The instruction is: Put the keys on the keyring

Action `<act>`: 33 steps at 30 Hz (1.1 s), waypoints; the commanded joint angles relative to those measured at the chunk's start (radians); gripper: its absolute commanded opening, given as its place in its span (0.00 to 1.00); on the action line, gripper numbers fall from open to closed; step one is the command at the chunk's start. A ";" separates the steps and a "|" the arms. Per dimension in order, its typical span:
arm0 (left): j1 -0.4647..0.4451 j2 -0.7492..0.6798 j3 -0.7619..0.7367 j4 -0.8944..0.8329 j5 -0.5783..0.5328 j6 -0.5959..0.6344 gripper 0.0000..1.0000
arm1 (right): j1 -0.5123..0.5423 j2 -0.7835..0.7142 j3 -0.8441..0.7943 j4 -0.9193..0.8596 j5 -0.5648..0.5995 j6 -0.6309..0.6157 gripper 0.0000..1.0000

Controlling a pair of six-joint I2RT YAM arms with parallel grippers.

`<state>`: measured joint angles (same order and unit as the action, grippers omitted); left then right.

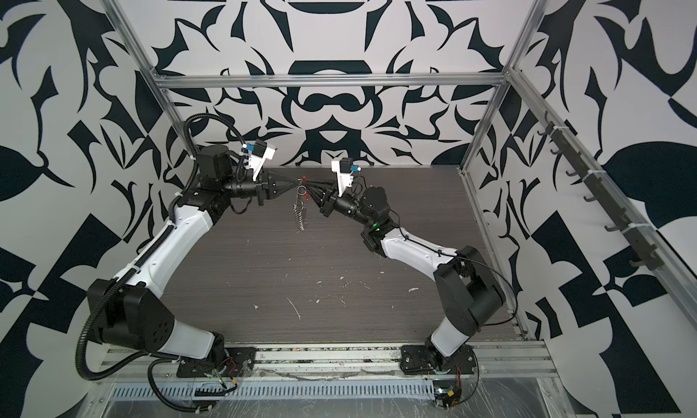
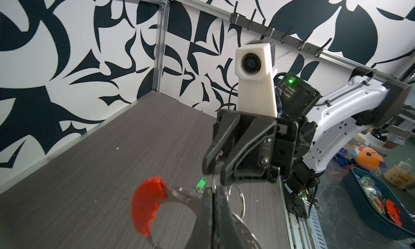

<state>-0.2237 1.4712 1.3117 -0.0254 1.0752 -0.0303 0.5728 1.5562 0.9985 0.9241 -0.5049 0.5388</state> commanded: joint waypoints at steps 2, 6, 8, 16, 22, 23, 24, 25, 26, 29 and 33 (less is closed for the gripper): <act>-0.006 -0.036 -0.070 0.165 -0.031 -0.090 0.00 | -0.080 -0.149 -0.061 -0.145 0.078 -0.078 0.27; -0.012 -0.016 -0.065 0.160 0.011 -0.097 0.00 | -0.086 -0.212 -0.063 -0.294 0.047 -0.185 0.28; -0.014 0.000 -0.049 0.148 0.051 -0.100 0.00 | -0.086 -0.204 -0.031 -0.308 -0.035 -0.195 0.27; -0.016 0.039 0.078 -0.186 0.124 0.127 0.00 | -0.051 -0.117 0.127 -0.434 -0.217 -0.255 0.27; -0.018 0.062 0.157 -0.422 0.104 0.293 0.00 | -0.025 -0.068 0.218 -0.581 -0.251 -0.341 0.27; -0.017 0.063 0.164 -0.441 0.096 0.309 0.00 | -0.024 -0.067 0.225 -0.595 -0.251 -0.350 0.26; -0.017 0.063 0.168 -0.455 0.090 0.321 0.00 | -0.025 -0.066 0.227 -0.599 -0.251 -0.354 0.26; -0.018 0.063 0.171 -0.460 0.089 0.327 0.00 | -0.023 -0.068 0.226 -0.599 -0.253 -0.355 0.26; -0.018 0.063 0.170 -0.461 0.089 0.327 0.00 | -0.022 -0.070 0.227 -0.599 -0.254 -0.355 0.25; -0.019 0.063 0.173 -0.464 0.091 0.328 0.00 | -0.019 -0.069 0.229 -0.598 -0.260 -0.355 0.24; -0.025 0.067 0.177 -0.468 0.091 0.329 0.00 | -0.012 -0.062 0.236 -0.591 -0.261 -0.356 0.23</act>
<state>-0.2428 1.5349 1.4536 -0.4541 1.1454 0.2676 0.5529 1.5063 1.1828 0.3092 -0.7452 0.2016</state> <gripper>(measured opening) 0.041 0.235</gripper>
